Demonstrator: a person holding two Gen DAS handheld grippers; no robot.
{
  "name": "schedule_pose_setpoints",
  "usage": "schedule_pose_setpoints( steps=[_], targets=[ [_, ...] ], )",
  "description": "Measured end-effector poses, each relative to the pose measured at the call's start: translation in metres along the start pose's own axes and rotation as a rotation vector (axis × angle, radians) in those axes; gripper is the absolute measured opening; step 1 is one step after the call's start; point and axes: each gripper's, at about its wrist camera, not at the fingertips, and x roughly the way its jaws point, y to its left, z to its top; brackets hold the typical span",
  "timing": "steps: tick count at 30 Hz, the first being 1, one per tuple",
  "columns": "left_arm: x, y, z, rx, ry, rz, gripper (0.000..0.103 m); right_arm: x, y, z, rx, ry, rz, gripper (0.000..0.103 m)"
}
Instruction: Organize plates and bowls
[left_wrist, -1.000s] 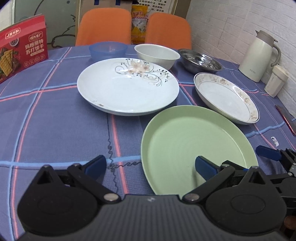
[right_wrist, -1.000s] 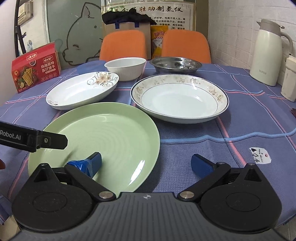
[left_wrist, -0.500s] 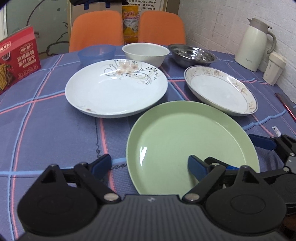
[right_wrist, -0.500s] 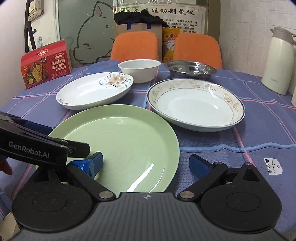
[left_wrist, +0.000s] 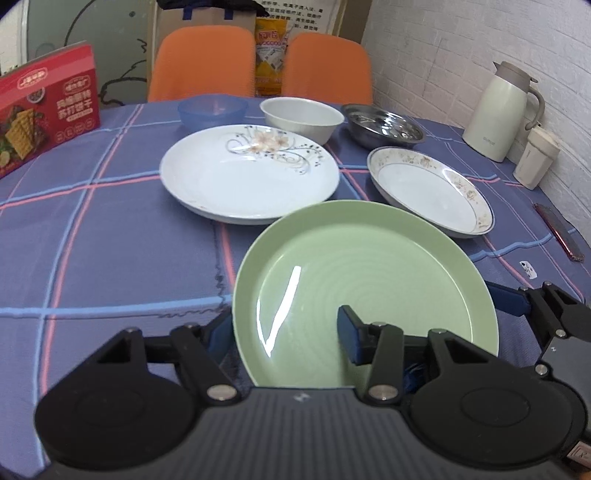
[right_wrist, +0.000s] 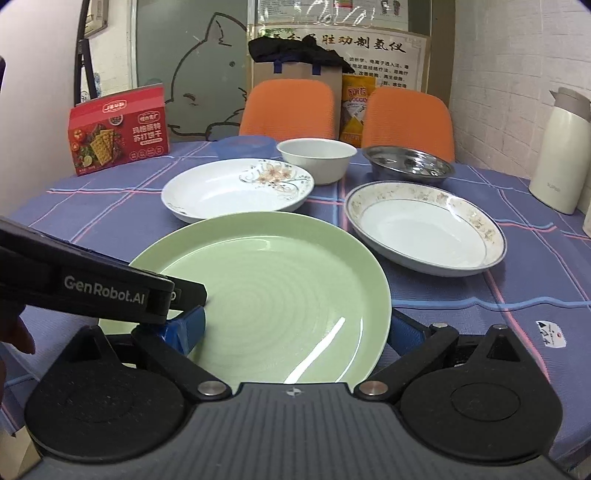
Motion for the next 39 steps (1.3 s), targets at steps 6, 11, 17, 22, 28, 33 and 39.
schedule_pose_setpoints(
  steps=[6,11,17,22,28,33,39],
  targets=[
    [-0.026,0.051,-0.015,-0.088,0.010,0.109,0.046,0.014,0.045,0.005,-0.049,0.016,0.126,0.090],
    [-0.029,0.083,-0.020,-0.134,0.007,0.152,0.046,0.028,0.077,0.008,-0.088,0.028,0.184,0.090],
    [-0.012,0.083,-0.014,-0.093,-0.016,0.154,0.048,0.042,0.074,0.009,-0.069,0.053,0.156,0.090],
    [-0.012,0.089,-0.014,-0.112,-0.030,0.108,0.064,0.041,0.071,0.007,-0.077,0.057,0.193,0.090],
    [-0.035,0.109,0.000,-0.189,-0.112,0.095,0.072,0.015,0.031,0.017,0.004,0.016,0.167,0.089],
    [-0.037,0.116,0.028,-0.189,-0.140,0.116,0.072,0.012,0.004,0.032,0.074,-0.007,0.134,0.089],
    [-0.011,0.113,0.075,-0.112,-0.136,0.102,0.073,0.048,-0.007,0.063,0.128,0.050,0.143,0.089]
  ],
)
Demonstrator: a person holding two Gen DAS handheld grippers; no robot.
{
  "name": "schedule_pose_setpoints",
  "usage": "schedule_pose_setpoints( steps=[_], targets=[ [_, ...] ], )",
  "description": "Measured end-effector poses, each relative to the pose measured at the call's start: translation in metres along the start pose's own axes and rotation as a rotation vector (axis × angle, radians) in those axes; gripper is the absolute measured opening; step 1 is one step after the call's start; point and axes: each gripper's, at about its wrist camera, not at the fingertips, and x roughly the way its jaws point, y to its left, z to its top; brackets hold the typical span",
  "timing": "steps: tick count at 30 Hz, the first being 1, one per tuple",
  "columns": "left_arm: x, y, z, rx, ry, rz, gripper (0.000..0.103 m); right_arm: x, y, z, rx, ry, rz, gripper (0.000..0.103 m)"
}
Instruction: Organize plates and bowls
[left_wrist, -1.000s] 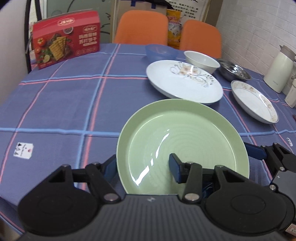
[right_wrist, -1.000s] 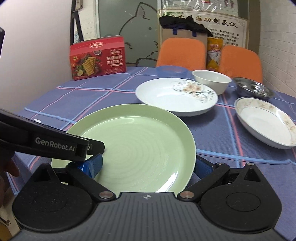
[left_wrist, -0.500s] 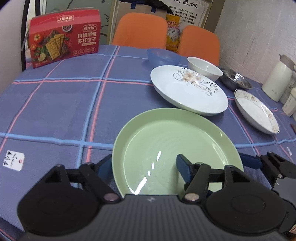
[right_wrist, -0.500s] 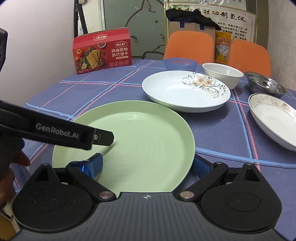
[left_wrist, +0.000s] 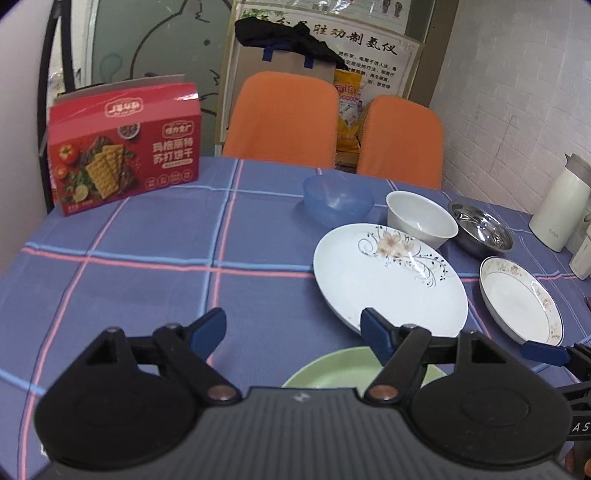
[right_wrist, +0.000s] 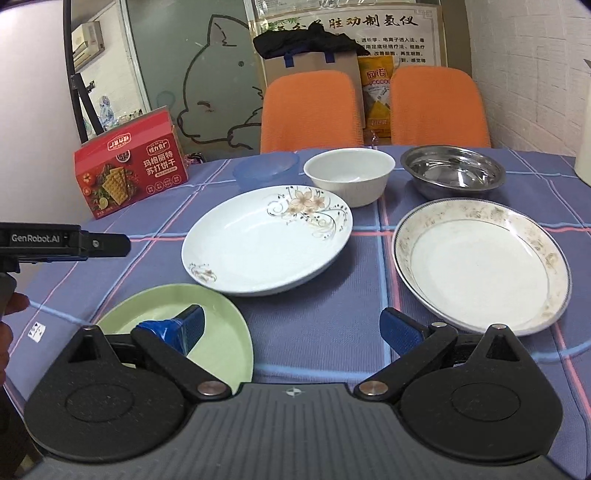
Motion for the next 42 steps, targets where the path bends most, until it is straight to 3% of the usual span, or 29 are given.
schedule_pose_setpoints(
  steps=[5,17,27,31,32,34,38,42],
  targets=[
    [0.048,-0.004,0.021,0.008,0.060,-0.041,0.073,0.036,-0.001,0.020,-0.002,0.026,0.044,0.089],
    [0.132,-0.009,0.043,0.007,0.180,-0.074,0.073,0.101,-0.004,0.038,0.017,0.101,0.008,0.090],
    [0.137,-0.012,0.039,0.072,0.144,-0.065,0.071,0.108,0.004,0.031,-0.088,0.022,-0.065,0.091],
    [0.138,-0.018,0.036,0.106,0.134,-0.039,0.070,0.110,0.007,0.034,-0.088,0.042,-0.062,0.091],
    [0.138,-0.020,0.036,0.108,0.131,-0.045,0.068,0.110,0.008,0.035,-0.087,0.043,-0.064,0.091],
    [0.138,-0.027,0.036,0.113,0.137,-0.085,0.053,0.112,0.009,0.036,-0.082,0.045,-0.072,0.091],
    [0.141,-0.035,0.044,0.101,0.165,-0.077,0.051,0.114,0.012,0.044,-0.055,0.084,-0.071,0.091],
    [0.125,-0.031,0.055,0.079,0.133,-0.090,0.051,0.098,0.012,0.052,-0.040,0.054,-0.022,0.091]
  ],
)
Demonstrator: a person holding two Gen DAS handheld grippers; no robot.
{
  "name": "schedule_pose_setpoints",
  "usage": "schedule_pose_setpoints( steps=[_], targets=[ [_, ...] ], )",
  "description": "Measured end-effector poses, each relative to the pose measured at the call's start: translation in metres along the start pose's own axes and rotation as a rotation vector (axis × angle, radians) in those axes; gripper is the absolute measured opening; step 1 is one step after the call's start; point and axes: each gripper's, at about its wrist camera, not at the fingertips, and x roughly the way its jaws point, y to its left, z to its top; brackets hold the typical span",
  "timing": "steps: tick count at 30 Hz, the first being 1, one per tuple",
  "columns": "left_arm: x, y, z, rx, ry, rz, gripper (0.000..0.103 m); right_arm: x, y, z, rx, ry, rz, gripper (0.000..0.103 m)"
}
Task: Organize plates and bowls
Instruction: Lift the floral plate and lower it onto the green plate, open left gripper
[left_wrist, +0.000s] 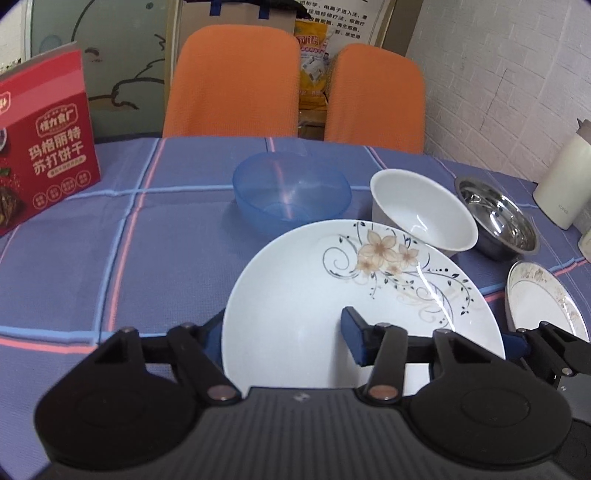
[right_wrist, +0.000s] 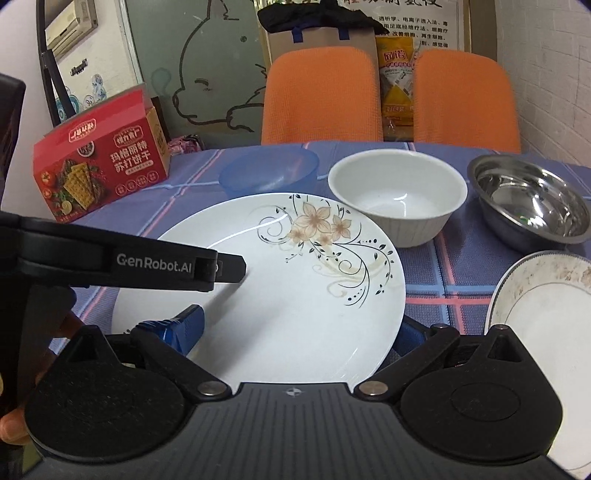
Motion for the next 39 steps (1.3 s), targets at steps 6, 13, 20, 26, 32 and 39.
schedule_pose_setpoints(
  steps=[6,13,20,26,32,39],
  targets=[
    [-0.040,-0.004,0.002,0.003,-0.045,0.012,0.051,-0.034,0.016,0.004,-0.021,-0.073,-0.003,0.091],
    [-0.087,-0.005,-0.046,-0.001,-0.044,0.033,0.051,-0.073,0.041,-0.027,-0.012,-0.064,0.046,0.091],
    [-0.135,-0.010,-0.113,0.005,-0.038,0.073,0.051,-0.113,0.066,-0.079,-0.005,-0.029,0.091,0.091],
    [-0.136,-0.009,-0.142,-0.012,-0.014,0.061,0.051,-0.113,0.067,-0.098,0.004,-0.002,0.090,0.091],
    [-0.122,0.002,-0.149,-0.069,0.016,0.007,0.053,-0.109,0.066,-0.103,-0.049,-0.009,0.069,0.091],
    [-0.140,0.000,-0.142,-0.049,-0.090,0.035,0.070,-0.115,0.059,-0.103,-0.067,-0.066,0.043,0.089]
  ],
)
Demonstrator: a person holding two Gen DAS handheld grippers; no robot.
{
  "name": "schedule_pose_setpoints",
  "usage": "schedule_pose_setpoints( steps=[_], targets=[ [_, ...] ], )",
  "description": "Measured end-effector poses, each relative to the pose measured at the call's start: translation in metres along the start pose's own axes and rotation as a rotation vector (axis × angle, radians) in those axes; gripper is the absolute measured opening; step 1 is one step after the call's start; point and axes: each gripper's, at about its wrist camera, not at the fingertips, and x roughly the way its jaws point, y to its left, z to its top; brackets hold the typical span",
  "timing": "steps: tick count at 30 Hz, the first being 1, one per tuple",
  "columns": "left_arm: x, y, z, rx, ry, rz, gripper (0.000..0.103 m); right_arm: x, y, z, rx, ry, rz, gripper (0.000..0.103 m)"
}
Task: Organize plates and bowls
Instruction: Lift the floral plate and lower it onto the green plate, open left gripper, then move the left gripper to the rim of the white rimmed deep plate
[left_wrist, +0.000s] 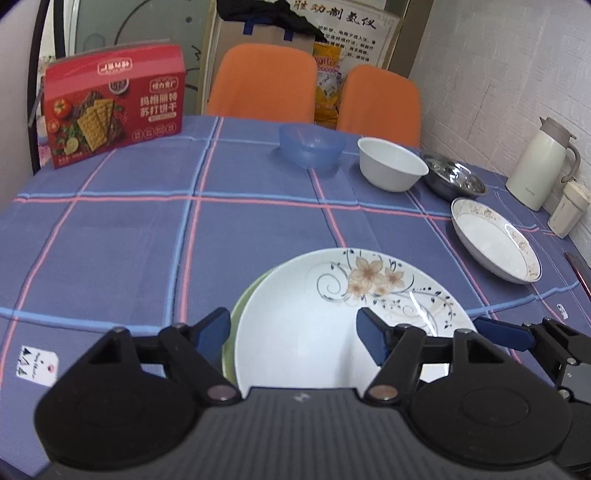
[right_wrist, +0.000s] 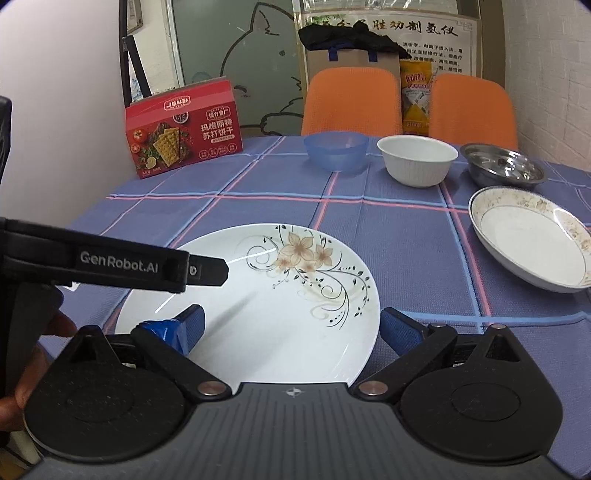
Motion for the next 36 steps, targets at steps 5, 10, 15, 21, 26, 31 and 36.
schedule_pose_setpoints(
  steps=[5,10,15,21,26,31,36],
  targets=[
    [-0.016,-0.003,0.015,0.003,-0.069,0.012,0.076,-0.015,-0.012,0.007,0.014,-0.066,-0.004,0.089],
    [-0.013,-0.022,0.023,0.019,-0.063,-0.035,0.076,-0.025,-0.047,0.005,0.120,-0.066,-0.002,0.089],
    [0.001,-0.057,0.025,0.070,-0.032,-0.088,0.078,-0.039,-0.090,-0.004,0.222,-0.077,-0.074,0.089],
    [0.025,-0.101,0.030,0.124,0.001,-0.129,0.078,-0.054,-0.142,-0.018,0.371,-0.077,-0.174,0.089],
    [0.043,-0.130,0.034,0.147,0.034,-0.146,0.078,-0.062,-0.167,-0.022,0.424,-0.082,-0.207,0.089],
    [0.055,-0.148,0.038,0.167,0.056,-0.141,0.078,-0.065,-0.186,-0.024,0.450,-0.086,-0.205,0.089],
    [0.065,-0.158,0.043,0.181,0.073,-0.126,0.078,-0.063,-0.207,-0.021,0.482,-0.093,-0.210,0.089]
  ],
)
